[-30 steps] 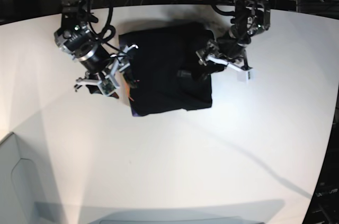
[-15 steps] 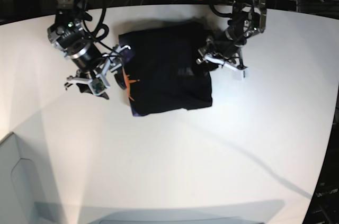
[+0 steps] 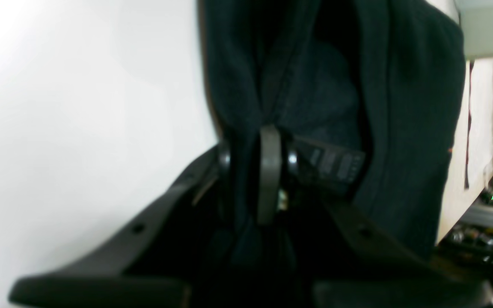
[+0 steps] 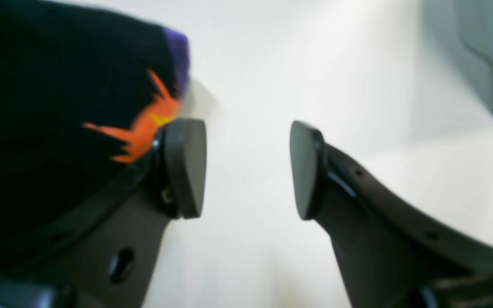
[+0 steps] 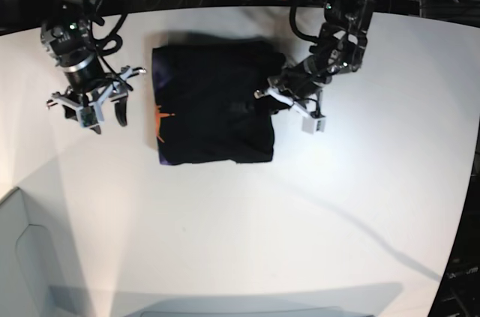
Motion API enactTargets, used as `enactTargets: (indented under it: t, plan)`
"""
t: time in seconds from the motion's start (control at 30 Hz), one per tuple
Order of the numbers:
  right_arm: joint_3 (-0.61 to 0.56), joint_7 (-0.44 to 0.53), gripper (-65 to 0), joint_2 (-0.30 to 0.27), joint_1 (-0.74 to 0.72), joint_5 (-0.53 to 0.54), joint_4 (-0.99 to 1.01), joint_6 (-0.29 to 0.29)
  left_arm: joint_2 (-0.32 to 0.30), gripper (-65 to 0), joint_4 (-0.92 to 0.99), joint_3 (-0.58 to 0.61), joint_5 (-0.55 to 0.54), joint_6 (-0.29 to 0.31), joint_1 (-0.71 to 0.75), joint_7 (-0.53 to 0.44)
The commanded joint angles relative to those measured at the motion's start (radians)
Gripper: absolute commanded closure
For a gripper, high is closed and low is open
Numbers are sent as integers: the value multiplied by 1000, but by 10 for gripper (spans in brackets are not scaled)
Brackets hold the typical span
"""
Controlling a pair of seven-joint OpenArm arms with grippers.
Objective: Fold the T-shirt properly
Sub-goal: 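Push the folded bundle with the left gripper toward the right gripper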
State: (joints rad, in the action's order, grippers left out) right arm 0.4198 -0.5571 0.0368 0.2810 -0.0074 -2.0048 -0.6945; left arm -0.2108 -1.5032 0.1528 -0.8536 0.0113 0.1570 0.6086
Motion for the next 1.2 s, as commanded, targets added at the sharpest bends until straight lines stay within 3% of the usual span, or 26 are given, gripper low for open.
enactTargets:
  t: [0.0,0.17,0.3,0.43,0.57,0.67,0.8,0.97,1.1,1.17]
  plan:
    - [29,30,-315,2,-9,14,-21,-4,-25,0,0,34,23,-7,-18,41]
    - [169,27,-315,51,-2,14,-21,-4,-95,0,45,256,41,-7,-219,41]
    - [251,22,-315,81,-1,14,-21,-4,-111,0,141,492,41,-6,-428,41]
    - [321,21,-315,91,-1,14,-21,-4,-86,0,267,776,41,-4,-653,30]
    - [383,21,-314,113,1,14,-21,-4,1,0,372,999,41,-4,-841,29]
    - [420,21,-314,117,2,14,-21,-4,84,0,450,1080,41,-3,-923,29]
    - [446,21,-314,120,22,14,-21,-4,208,0,559,1140,90,132,-983,27]
    - [446,22,-314,120,59,14,-21,-4,325,0,597,1138,383,280,-963,27]
    - [446,22,-314,120,65,14,-20,-4,368,0,597,1137,603,339,-930,27]
    - [446,22,-314,120,65,14,-20,-4,368,-6,597,1137,656,350,-930,29]
